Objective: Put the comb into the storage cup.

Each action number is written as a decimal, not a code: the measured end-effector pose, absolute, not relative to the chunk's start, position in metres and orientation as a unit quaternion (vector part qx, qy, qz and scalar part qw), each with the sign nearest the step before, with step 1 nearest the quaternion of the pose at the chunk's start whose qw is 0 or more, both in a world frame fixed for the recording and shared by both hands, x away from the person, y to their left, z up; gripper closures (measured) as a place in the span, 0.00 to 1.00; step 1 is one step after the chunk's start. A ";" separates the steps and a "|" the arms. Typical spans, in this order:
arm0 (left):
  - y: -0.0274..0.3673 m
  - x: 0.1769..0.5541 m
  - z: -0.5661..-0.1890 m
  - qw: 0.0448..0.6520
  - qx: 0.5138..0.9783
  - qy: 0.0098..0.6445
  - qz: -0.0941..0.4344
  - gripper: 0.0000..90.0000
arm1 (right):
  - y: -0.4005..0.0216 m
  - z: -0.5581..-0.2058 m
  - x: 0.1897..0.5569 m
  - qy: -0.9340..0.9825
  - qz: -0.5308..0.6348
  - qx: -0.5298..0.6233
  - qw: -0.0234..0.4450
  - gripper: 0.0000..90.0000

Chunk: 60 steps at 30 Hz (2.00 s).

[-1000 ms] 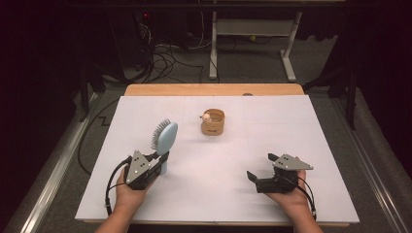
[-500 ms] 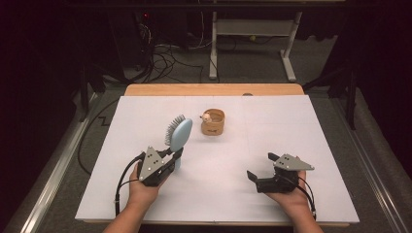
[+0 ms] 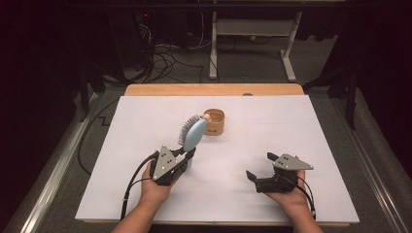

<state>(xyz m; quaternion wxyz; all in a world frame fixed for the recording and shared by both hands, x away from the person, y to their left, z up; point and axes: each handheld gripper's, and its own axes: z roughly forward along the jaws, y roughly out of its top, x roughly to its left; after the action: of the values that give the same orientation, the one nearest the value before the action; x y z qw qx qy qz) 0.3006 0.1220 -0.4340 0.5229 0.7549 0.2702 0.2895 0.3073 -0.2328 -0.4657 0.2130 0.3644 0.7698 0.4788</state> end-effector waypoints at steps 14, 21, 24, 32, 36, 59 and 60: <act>0.107 0.302 -0.438 0.523 0.760 0.256 0.288 0.86 | -0.220 -0.464 0.308 0.773 0.485 0.354 0.206 0.00; 0.107 0.303 -0.439 0.528 0.757 0.255 0.287 0.86 | -0.209 -0.465 0.309 0.779 0.485 0.348 0.195 0.00; 0.107 0.302 -0.438 0.529 0.757 0.255 0.287 0.86 | -0.202 -0.464 0.309 0.780 0.487 0.343 0.191 0.00; 0.107 0.300 -0.439 0.531 0.757 0.252 0.287 0.86 | -0.187 -0.460 0.309 0.783 0.493 0.329 0.187 0.00; 0.107 0.299 -0.439 0.529 0.757 0.251 0.289 0.86 | -0.180 -0.456 0.309 0.782 0.497 0.325 0.187 0.00; 0.102 0.296 -0.441 0.526 0.759 0.247 0.295 0.86 | -0.141 -0.416 0.310 0.767 0.546 0.292 0.166 0.00; 0.102 0.296 -0.441 0.526 0.759 0.246 0.295 0.86 | -0.139 -0.415 0.310 0.766 0.548 0.291 0.167 0.00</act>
<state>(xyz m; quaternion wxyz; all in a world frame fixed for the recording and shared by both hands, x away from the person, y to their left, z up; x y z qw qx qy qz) 0.2955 0.1019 -0.4407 0.5256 0.7589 0.2461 0.2953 0.3103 -0.1393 -0.4146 0.1668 0.2907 0.7662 0.5482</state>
